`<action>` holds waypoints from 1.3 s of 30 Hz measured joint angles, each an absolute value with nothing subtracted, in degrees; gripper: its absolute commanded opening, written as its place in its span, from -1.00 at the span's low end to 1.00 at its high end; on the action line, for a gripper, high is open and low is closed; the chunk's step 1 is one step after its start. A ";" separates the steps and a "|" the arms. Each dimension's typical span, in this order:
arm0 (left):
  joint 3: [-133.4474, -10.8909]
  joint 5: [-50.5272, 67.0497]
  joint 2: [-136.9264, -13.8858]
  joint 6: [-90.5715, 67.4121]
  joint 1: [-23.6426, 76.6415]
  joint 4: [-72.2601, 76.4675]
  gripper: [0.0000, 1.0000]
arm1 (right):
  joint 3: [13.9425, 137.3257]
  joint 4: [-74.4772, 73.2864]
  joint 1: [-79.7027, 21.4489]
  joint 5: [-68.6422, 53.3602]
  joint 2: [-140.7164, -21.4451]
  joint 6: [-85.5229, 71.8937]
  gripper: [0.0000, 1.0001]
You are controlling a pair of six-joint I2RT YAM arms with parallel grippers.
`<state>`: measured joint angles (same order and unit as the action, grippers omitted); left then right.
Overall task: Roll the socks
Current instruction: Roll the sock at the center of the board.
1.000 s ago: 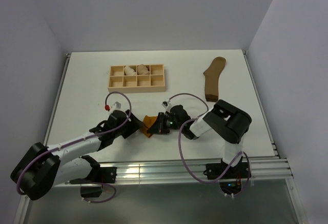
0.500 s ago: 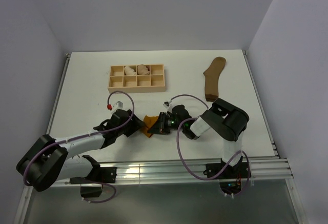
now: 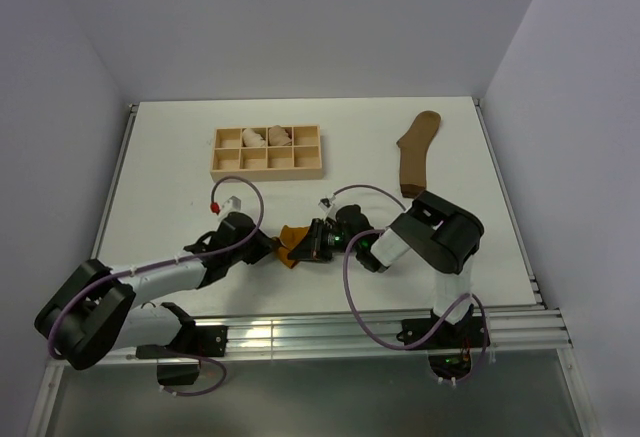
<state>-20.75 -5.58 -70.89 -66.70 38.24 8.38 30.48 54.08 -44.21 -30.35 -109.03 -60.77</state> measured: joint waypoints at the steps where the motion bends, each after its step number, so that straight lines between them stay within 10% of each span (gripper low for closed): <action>1: -20.95 -5.58 -71.02 -66.65 38.28 8.32 -0.84 | 30.46 53.67 -44.21 -30.20 -108.75 -60.36 -0.77; 14: -26.55 -5.89 -72.10 -63.68 38.46 0.97 -0.99 | 34.76 24.75 -51.09 -8.75 -88.31 -40.23 0.31; 26: -31.88 -6.26 -73.60 -59.13 38.46 -7.18 -0.99 | 41.23 12.08 -71.07 24.16 -91.37 -13.91 0.27; 39: -32.86 -5.87 -76.16 -57.67 38.46 -8.43 -0.99 | 44.97 15.84 -79.29 33.28 -97.32 -1.04 0.25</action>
<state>-32.86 -5.87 -76.16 -57.67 38.46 -8.43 44.97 15.84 -79.29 33.28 -97.32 -1.04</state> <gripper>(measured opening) 0.148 0.629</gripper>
